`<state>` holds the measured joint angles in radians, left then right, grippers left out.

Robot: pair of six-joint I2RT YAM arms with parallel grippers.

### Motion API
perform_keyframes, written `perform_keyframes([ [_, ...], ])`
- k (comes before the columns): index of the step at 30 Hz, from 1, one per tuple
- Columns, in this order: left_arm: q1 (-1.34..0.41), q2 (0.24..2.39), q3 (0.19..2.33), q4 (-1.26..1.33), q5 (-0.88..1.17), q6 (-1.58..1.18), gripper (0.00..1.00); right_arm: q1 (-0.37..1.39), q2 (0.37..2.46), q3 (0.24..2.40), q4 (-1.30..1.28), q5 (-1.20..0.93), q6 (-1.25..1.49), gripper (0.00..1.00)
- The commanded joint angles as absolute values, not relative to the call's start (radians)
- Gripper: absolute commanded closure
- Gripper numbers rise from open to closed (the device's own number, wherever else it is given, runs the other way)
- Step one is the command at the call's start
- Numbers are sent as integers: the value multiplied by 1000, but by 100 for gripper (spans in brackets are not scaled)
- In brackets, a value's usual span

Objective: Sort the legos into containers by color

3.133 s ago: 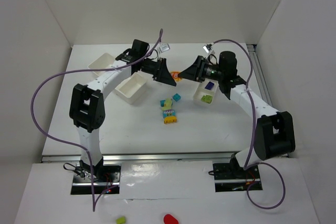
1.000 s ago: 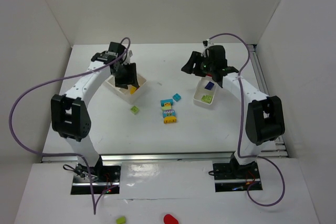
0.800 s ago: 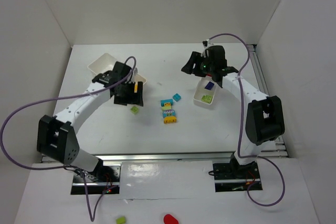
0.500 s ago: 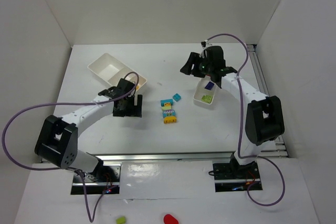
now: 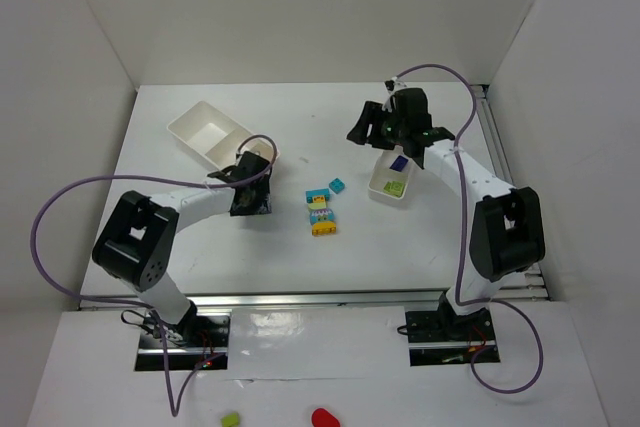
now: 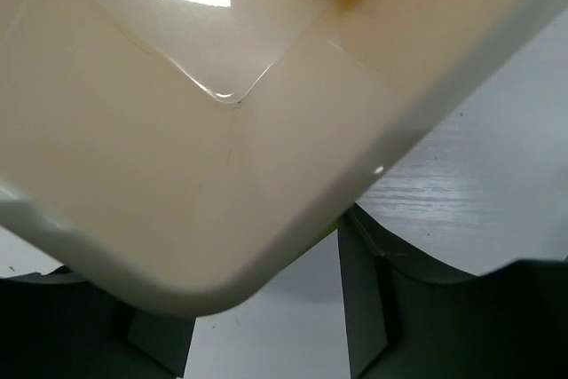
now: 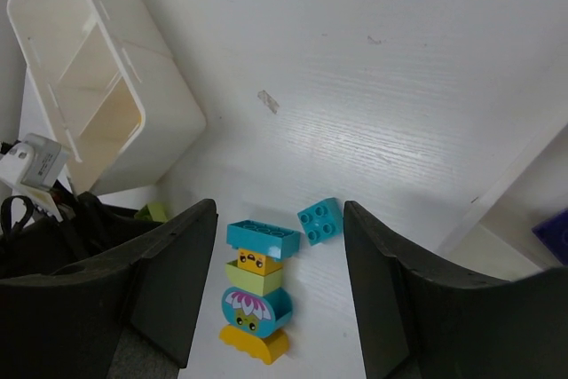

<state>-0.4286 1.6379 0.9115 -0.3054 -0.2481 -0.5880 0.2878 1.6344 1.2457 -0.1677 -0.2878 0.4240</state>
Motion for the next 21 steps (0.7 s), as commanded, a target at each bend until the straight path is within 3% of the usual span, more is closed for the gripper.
perform_keyframes([
  [1,-446,1635,942,-272,-302,-614,34,296,1572,1267,-175,-261,403,33],
  [10,-492,1624,974,-282,-290,-591,70,296,1572,1267,-166,-261,403,33],
  [18,-642,1575,1152,-360,-161,-539,77,244,1467,1205,-198,-151,406,33],
  [21,-702,1658,1299,-370,-92,-494,77,191,1364,1129,-238,36,481,33],
])
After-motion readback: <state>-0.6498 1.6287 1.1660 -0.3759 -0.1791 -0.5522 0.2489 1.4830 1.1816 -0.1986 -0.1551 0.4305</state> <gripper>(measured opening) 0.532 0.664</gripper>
